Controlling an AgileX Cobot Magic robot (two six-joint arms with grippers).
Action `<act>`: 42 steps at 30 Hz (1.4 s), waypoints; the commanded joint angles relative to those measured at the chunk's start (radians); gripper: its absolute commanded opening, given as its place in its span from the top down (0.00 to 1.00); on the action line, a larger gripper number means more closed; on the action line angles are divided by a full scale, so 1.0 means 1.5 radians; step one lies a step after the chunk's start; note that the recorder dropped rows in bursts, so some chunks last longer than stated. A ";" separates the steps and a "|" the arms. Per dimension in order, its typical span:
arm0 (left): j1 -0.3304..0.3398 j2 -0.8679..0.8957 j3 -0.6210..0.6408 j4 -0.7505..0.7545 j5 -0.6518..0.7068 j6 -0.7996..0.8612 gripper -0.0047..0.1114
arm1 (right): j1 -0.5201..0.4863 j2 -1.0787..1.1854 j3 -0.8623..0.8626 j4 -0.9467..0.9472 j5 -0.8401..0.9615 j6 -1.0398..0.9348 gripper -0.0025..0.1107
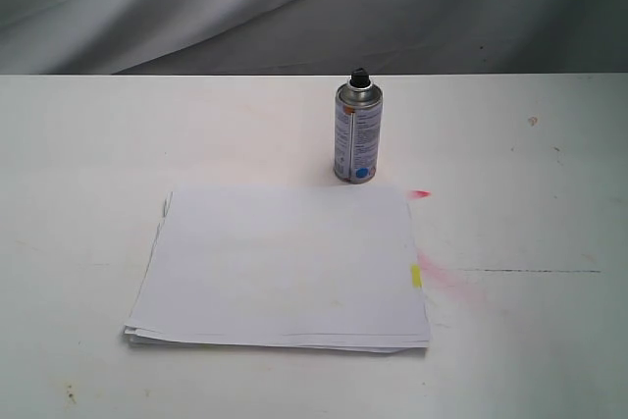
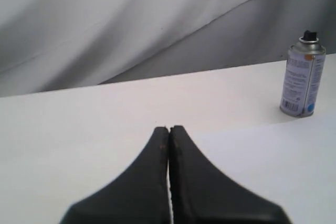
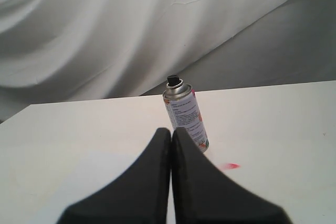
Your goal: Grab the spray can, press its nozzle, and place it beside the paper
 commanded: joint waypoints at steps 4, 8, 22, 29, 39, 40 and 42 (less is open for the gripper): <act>0.040 -0.005 0.011 0.024 0.058 -0.040 0.96 | 0.000 0.002 0.003 0.000 -0.006 0.001 0.98; 0.040 -0.005 0.011 0.037 0.139 -0.040 0.96 | 0.000 0.002 0.003 0.000 -0.006 0.001 0.98; 0.040 -0.005 0.011 0.037 0.171 -0.037 0.96 | 0.000 0.002 0.003 0.000 -0.006 0.001 0.98; 0.040 -0.005 0.011 0.037 0.171 -0.037 0.96 | 0.000 0.002 0.003 0.000 -0.006 0.001 0.98; 0.040 -0.005 0.011 0.037 0.171 -0.037 0.96 | 0.000 0.002 0.004 -0.021 -0.015 -0.076 0.98; 0.040 -0.005 0.011 0.037 0.171 -0.037 0.96 | 0.000 0.002 0.011 -0.022 -0.017 -0.093 0.98; 0.040 -0.005 0.011 0.037 0.171 -0.037 0.96 | 0.000 0.002 0.033 -0.095 -0.021 -0.073 0.98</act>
